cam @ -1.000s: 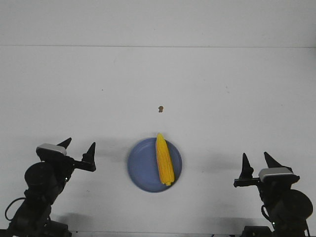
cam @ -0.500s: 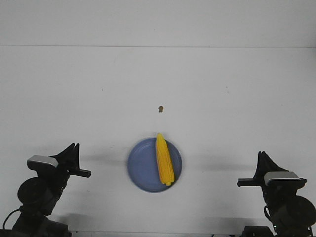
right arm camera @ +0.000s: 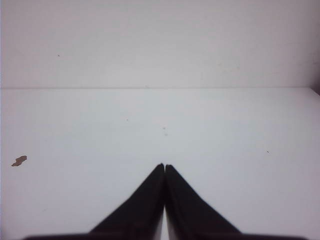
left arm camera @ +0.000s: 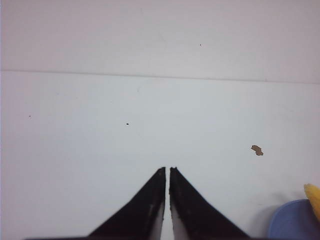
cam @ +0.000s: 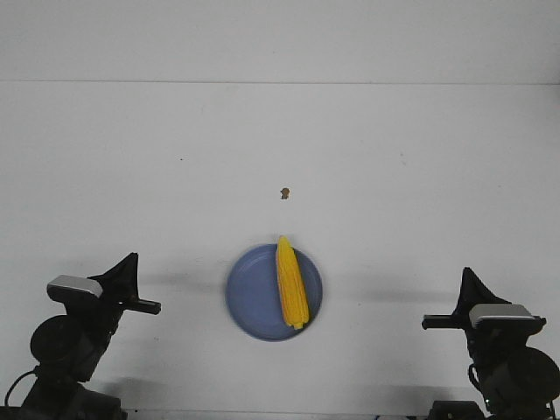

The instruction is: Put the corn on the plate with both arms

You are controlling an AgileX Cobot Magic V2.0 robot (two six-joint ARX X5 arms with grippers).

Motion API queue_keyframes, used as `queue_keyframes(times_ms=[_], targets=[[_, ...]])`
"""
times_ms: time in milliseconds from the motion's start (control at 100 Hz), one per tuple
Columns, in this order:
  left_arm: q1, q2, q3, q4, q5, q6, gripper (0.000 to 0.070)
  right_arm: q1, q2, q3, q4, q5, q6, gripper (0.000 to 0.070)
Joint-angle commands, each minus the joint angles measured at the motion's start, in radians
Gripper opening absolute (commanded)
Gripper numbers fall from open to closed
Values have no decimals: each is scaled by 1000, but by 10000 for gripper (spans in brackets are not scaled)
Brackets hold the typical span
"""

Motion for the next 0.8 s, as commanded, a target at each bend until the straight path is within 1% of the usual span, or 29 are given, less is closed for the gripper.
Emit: queue_keyframes(times_ms=[0, 360, 380, 410, 450, 660, 790], targets=[[-2, 0, 16, 11, -3, 7, 12, 0, 3, 5, 10, 3, 3, 0], [-2, -3, 15, 10, -3, 8, 12, 0, 3, 5, 10, 3, 3, 0], [-1, -6, 14, 11, -3, 16, 12, 0, 3, 5, 10, 3, 3, 0], [5, -15, 11, 14, -10, 59, 12, 0, 3, 5, 10, 3, 3, 0], [14, -31, 2, 21, -9, 88, 12, 0, 3, 5, 10, 3, 3, 0], [105, -182, -148, 124, -9, 90, 12, 0, 3, 5, 10, 3, 3, 0], [138, -285, -236, 123, -9, 83, 12, 0, 3, 5, 10, 3, 3, 0]])
